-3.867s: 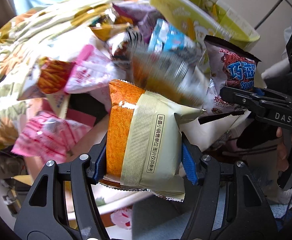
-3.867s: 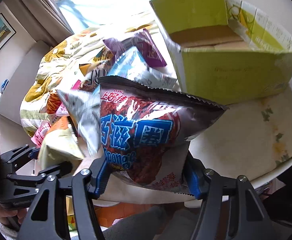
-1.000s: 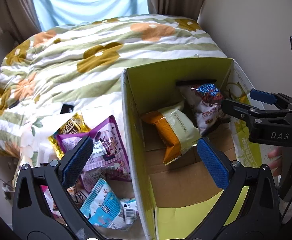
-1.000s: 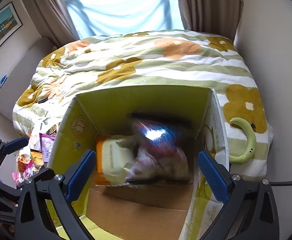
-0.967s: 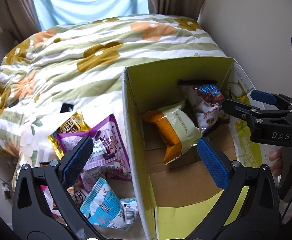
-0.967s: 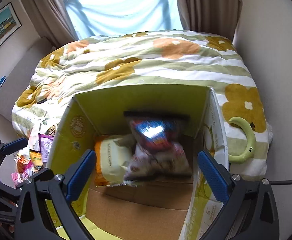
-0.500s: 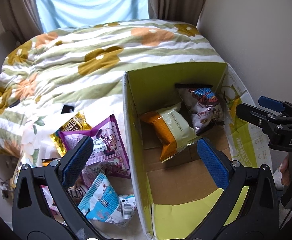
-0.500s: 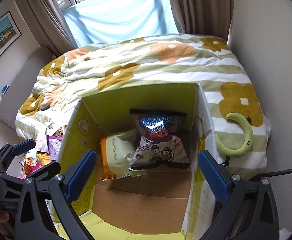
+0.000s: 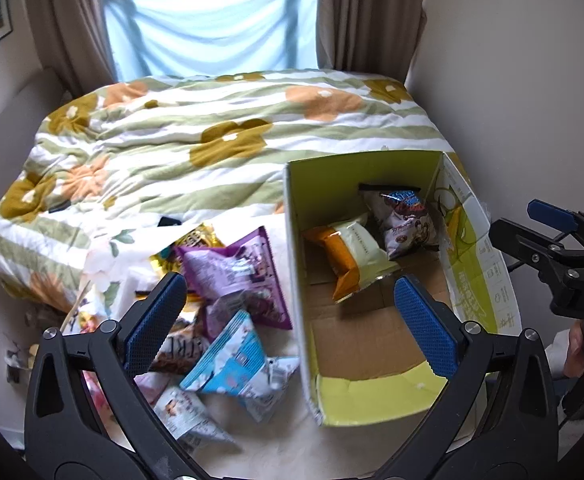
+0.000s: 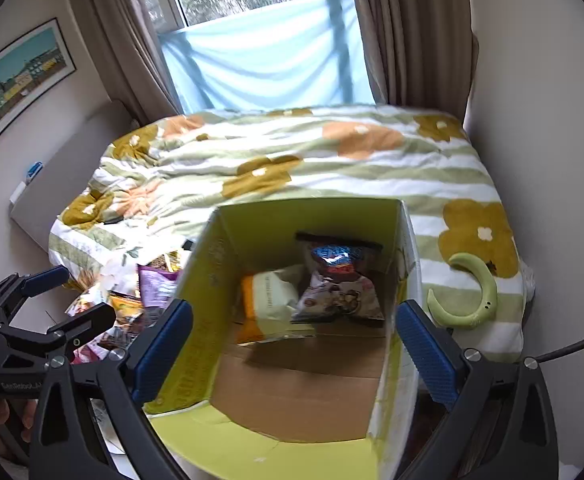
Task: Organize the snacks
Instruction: 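Withdraw both open tools from the box back toward the snack pile, then grasp the pink striped bag with the left tool while the right tool grasps the grey printed bag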
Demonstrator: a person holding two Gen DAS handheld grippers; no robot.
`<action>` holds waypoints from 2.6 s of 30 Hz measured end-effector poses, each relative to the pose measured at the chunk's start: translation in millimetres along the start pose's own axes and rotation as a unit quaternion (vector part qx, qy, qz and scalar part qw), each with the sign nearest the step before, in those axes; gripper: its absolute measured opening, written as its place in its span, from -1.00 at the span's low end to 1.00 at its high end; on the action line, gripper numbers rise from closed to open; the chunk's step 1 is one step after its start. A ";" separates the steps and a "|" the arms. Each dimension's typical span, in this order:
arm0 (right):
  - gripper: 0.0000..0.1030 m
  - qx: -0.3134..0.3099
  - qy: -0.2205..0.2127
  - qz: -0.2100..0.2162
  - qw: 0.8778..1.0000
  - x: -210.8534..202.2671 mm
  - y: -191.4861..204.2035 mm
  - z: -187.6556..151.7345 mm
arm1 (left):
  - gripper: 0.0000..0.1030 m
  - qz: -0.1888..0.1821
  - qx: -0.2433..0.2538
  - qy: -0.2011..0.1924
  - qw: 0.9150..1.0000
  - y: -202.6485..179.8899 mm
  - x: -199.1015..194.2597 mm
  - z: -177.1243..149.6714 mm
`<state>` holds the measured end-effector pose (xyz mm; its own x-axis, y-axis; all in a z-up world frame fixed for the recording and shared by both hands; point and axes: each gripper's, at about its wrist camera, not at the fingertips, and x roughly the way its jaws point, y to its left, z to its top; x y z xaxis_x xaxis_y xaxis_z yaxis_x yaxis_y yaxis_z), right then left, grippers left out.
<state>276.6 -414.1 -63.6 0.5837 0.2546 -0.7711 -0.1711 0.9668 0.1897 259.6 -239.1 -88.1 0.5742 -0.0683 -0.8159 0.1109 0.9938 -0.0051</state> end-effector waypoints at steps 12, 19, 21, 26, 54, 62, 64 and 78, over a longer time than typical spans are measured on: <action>0.96 0.016 -0.035 0.027 0.999 -34.5 87.9 -48.7 | 1.00 -0.001 -0.009 -0.014 1.000 99.1 -60.0 -67.5; 0.96 0.046 -0.028 0.023 0.998 -30.8 164.8 -86.9 | 1.00 -0.008 -0.004 -0.002 1.000 184.6 -82.9 -101.5; 0.96 0.053 -0.020 0.023 0.998 -25.4 185.3 -96.8 | 1.00 -0.013 0.000 0.006 1.000 208.8 -83.9 -111.2; 0.96 0.085 0.003 0.023 0.996 -6.6 229.7 -124.8 | 1.00 -0.021 0.023 0.034 0.999 259.3 -72.8 -132.6; 0.96 0.273 0.165 0.047 0.947 135.3 276.9 -214.1 | 0.90 -0.061 0.120 0.187 0.973 318.4 95.1 -187.8; 0.96 0.301 0.166 0.049 0.938 146.5 261.0 -213.4 | 0.66 -0.077 0.099 0.201 0.972 315.0 106.6 -190.3; 0.96 0.302 0.166 0.051 0.937 149.0 259.9 -212.9 | 0.62 -0.083 0.087 0.209 0.971 315.1 109.4 -193.8; 0.96 0.294 0.172 0.049 0.939 161.3 258.8 -217.1 | 0.38 -0.093 0.021 0.205 0.974 327.2 96.8 -213.9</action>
<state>154.2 -127.4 -270.9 0.2799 0.4185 -0.8640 0.3154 0.8099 0.4945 177.9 98.2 -292.4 0.1706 -0.1979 -0.9653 0.2206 0.9624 -0.1583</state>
